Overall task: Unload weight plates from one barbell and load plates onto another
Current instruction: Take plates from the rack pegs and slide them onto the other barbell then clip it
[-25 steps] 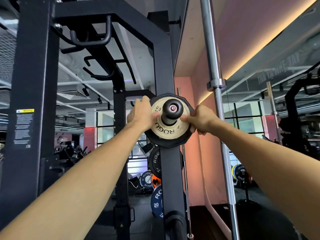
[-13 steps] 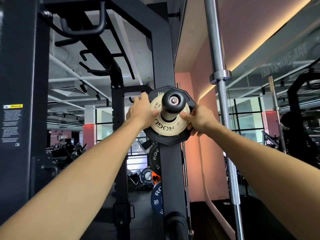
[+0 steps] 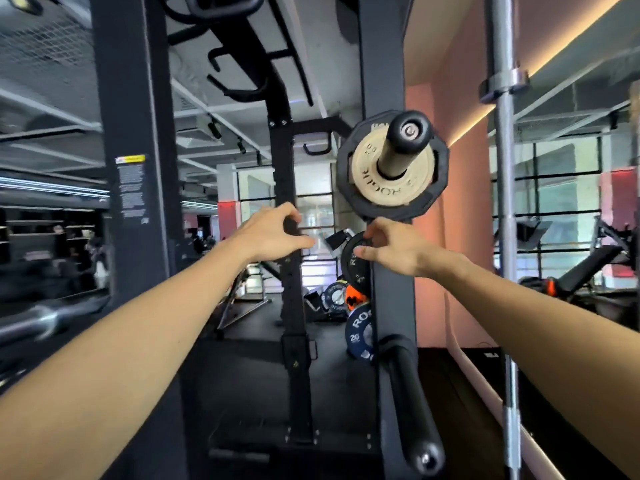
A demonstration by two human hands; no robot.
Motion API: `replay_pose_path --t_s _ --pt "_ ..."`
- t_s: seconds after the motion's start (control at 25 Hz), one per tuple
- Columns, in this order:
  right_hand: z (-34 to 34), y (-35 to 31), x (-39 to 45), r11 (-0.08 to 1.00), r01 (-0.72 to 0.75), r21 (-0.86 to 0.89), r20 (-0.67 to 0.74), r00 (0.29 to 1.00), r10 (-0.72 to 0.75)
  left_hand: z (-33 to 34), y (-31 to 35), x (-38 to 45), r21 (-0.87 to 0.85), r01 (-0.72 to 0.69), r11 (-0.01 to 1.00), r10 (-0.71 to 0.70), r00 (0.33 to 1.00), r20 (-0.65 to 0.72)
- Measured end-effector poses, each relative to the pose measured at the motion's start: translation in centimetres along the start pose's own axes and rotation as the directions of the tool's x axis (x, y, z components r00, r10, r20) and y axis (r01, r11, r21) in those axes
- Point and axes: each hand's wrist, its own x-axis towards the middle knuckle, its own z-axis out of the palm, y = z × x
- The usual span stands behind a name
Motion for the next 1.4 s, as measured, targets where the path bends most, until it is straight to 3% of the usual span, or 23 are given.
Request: replay_pose_path --t_s 0.24,0.4,0.56,0.84,1.24,1.4 --pt "9.5 -5.2 -5.6 0.984 0.134 0.12 0.374 0.912 -0.169 0.7 -6.0 -13.9 0.056 0.266 0.962 -0.271 0.956 0.111" --pt "16.0 -7.4 -11.9 0.963 0.128 0.239 0.544 0.804 -0.242 2.1 -8.9 -25.0 0.11 0.481 0.87 -0.492 0.859 0.141" --pt "23.5 -8.1 -21.2 0.943 0.086 0.321 0.675 0.678 -0.291 4.8 -10.8 -38.7 0.129 0.694 0.709 -0.705 0.686 0.183" --pt "34.5 -8.1 -36.7 0.942 0.051 0.333 0.875 0.355 -0.328 9.8 -10.7 -59.9 0.192 0.903 0.385 -0.894 0.313 0.321" --pt "43.4 -8.3 -57.0 0.975 0.09 0.203 0.977 -0.08 -0.196 16.9 -5.2 -82.6 0.182 0.983 0.008 -0.852 -0.089 0.516" --pt "44.6 -7.9 -62.8 0.968 0.181 0.172 0.973 -0.184 -0.138 18.7 -2.8 -89.6 0.206 0.97 -0.131 -0.786 -0.228 0.574"
